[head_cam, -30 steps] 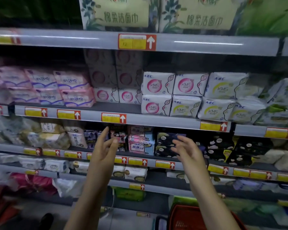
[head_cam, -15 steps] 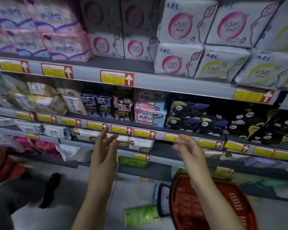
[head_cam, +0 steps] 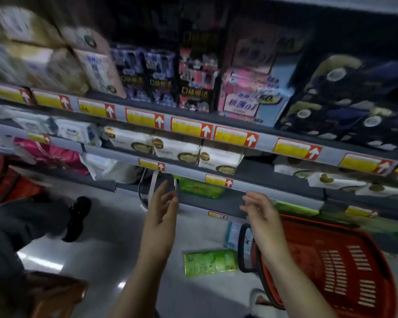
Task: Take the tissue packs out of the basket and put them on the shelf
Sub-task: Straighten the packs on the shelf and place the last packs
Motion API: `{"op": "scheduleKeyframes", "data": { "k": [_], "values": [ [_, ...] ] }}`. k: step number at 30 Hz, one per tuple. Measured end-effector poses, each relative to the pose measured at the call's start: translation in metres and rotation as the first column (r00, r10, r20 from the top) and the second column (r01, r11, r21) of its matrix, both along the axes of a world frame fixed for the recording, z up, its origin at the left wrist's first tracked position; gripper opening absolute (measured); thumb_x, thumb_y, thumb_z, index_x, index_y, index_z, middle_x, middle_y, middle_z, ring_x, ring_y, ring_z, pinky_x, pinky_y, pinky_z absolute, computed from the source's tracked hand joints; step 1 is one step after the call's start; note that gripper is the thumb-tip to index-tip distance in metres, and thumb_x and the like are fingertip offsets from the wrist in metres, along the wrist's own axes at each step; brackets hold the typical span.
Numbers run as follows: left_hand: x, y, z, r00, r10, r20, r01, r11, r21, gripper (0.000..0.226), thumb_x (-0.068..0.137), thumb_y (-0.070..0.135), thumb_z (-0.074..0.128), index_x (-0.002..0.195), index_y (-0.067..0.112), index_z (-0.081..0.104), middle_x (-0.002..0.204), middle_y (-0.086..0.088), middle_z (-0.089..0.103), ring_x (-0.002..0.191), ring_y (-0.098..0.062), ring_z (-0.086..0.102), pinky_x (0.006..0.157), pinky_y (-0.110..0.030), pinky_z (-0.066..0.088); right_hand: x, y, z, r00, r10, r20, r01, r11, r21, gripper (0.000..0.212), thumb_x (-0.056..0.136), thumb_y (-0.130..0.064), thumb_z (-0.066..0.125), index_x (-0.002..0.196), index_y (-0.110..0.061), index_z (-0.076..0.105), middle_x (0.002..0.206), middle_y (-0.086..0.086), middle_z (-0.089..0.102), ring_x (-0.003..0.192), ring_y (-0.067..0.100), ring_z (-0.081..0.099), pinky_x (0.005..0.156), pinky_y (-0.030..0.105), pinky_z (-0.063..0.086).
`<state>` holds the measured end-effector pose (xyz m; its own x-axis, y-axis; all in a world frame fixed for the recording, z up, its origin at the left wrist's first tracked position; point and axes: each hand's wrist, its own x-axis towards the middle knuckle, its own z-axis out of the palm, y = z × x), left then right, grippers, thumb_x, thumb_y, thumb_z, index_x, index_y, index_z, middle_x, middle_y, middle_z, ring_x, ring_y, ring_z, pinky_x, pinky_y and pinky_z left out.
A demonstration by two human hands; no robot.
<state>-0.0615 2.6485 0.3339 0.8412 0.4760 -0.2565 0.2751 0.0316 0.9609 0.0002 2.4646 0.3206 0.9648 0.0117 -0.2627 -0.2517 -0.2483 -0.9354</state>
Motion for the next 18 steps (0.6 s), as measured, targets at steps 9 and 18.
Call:
{"op": "scheduleKeyframes", "data": {
  "k": [9, 18],
  "values": [
    [-0.018, 0.007, -0.178, 0.976, -0.012, -0.219, 0.001, 0.999, -0.05, 0.045, 0.099, 0.013, 0.045, 0.142, 0.023, 0.038, 0.127, -0.003, 0.052, 0.101, -0.003, 0.053, 0.079, -0.011, 0.041, -0.013, 0.026, -0.18, 0.99, 0.06, -0.13, -0.077, 0.989, -0.13, 0.022, 0.093, -0.002, 0.05, 0.111, -0.014, 0.056, 0.107, 0.001, 0.058, 0.099, 0.017, 0.056, 0.078, 0.016, 0.04],
    [-0.064, -0.003, -0.35, 0.889, -0.052, -0.455, 0.044, 0.999, -0.028, 0.052, 0.097, 0.019, 0.051, 0.145, 0.03, 0.034, 0.149, -0.001, 0.039, 0.137, -0.018, 0.036, 0.111, -0.038, 0.033, -0.052, 0.006, -0.36, 0.959, 0.089, -0.268, -0.196, 0.893, -0.404, 0.037, 0.091, -0.005, 0.055, 0.127, -0.005, 0.052, 0.121, 0.01, 0.057, 0.112, 0.023, 0.053, 0.082, 0.02, 0.035]
  ]
}}
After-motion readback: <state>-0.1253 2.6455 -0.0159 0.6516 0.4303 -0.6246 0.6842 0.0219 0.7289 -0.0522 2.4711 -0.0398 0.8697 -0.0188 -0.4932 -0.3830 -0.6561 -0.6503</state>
